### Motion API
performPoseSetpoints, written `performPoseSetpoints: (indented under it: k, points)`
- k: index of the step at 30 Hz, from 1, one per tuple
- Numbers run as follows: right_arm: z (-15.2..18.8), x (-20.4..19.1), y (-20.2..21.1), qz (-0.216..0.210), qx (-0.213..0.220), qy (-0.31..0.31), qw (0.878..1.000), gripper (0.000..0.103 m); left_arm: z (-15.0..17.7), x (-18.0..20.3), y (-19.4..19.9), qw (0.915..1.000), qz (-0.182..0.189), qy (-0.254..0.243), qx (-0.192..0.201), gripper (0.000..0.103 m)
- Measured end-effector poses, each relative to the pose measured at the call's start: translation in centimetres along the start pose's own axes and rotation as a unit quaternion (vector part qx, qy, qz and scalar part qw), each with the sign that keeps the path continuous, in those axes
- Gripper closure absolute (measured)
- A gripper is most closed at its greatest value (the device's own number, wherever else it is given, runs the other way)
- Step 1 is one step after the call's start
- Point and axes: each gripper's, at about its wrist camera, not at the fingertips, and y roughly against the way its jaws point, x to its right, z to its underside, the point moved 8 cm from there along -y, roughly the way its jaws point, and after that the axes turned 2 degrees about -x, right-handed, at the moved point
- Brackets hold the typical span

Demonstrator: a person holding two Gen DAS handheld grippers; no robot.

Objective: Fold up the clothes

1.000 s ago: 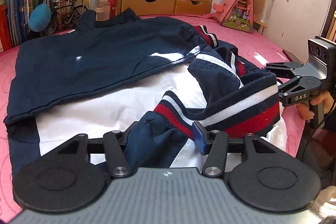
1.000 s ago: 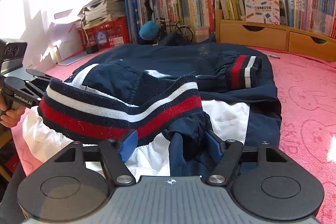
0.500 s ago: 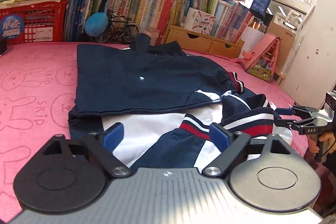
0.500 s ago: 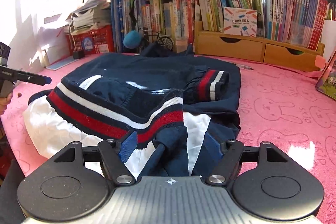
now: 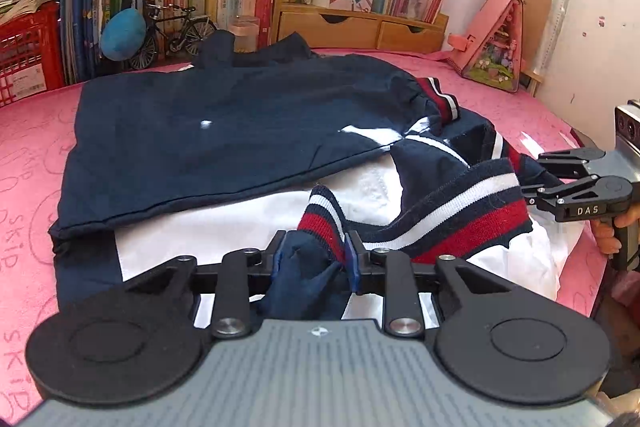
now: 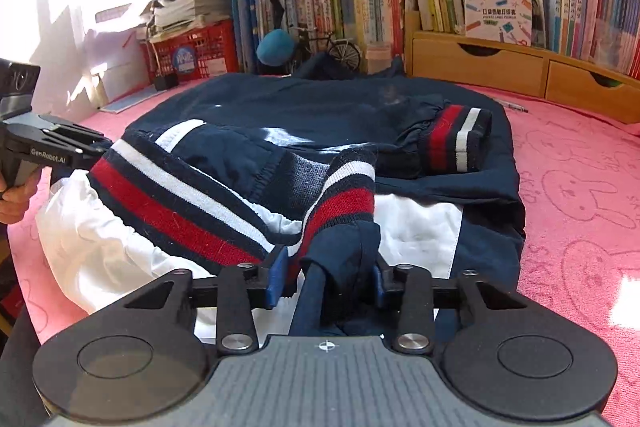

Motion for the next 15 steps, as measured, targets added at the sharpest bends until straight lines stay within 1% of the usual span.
performPoseSetpoints:
  k: [1, 3, 4, 6, 7, 8, 9, 10, 11, 12, 13, 14, 15]
  points:
    - [0.0, 0.1, 0.2, 0.007, 0.003, -0.001, 1.0, 0.084, -0.4, -0.7, 1.2, 0.9994, -0.005, 0.023, 0.027, 0.086]
    - [-0.1, 0.3, 0.5, 0.021, 0.008, -0.004, 1.0, 0.085, -1.2, -2.1, 3.6, 0.9941, -0.016, 0.069, 0.082, 0.086]
    - [-0.2, 0.4, 0.7, 0.028, 0.011, -0.006, 1.0, 0.085, -1.2, -2.8, 4.3, 0.992, -0.024, 0.083, 0.093, 0.086]
    - [-0.2, 0.6, 1.1, 0.042, 0.017, -0.008, 0.999, 0.081, -1.1, -4.2, 5.4, 0.9882, -0.04, 0.105, 0.104, 0.086]
    - [-0.3, 0.7, 1.3, 0.049, 0.02, -0.01, 0.999, 0.078, -0.7, -4.6, 5.3, 0.9882, -0.066, 0.099, 0.096, 0.086]
    - [-0.3, 0.8, 1.5, 0.056, 0.022, -0.011, 0.998, 0.07, -0.2, -5.0, 5.1, 0.9876, -0.098, 0.089, 0.084, 0.086]
    - [-0.4, 0.9, 1.7, 0.063, 0.025, -0.012, 0.998, 0.064, 0.3, -5.4, 4.9, 0.9877, -0.106, 0.09, 0.071, 0.086]
    - [-0.4, 1.0, 1.9, 0.071, 0.028, -0.014, 0.997, 0.053, 0.9, -5.7, 4.8, 0.988, -0.107, 0.094, 0.059, 0.085]
    - [-0.4, 0.7, 1.8, 0.077, 0.029, 0.003, 0.997, 0.046, 1.4, -6.1, 4.6, 0.9882, -0.108, 0.098, 0.047, 0.085]
    - [-0.4, 0.5, 1.7, 0.083, 0.029, 0.019, 0.996, 0.043, 1.7, -6.3, 4.7, 0.9885, -0.099, 0.106, 0.043, 0.085]
    - [-0.4, 0.3, 1.6, 0.089, 0.03, 0.036, 0.995, 0.04, 1.7, -6.3, 5.0, 0.9892, -0.087, 0.109, 0.046, 0.082]
    - [-0.3, 0.1, 1.5, 0.096, 0.03, 0.053, 0.994, 0.034, 1.6, -6.2, 5.3, 0.9898, -0.076, 0.109, 0.05, 0.073]
    - [-0.3, -0.1, 1.4, 0.102, 0.031, 0.069, 0.992, 0.03, 1.3, -5.9, 5.5, 0.9912, -0.058, 0.105, 0.055, 0.064]
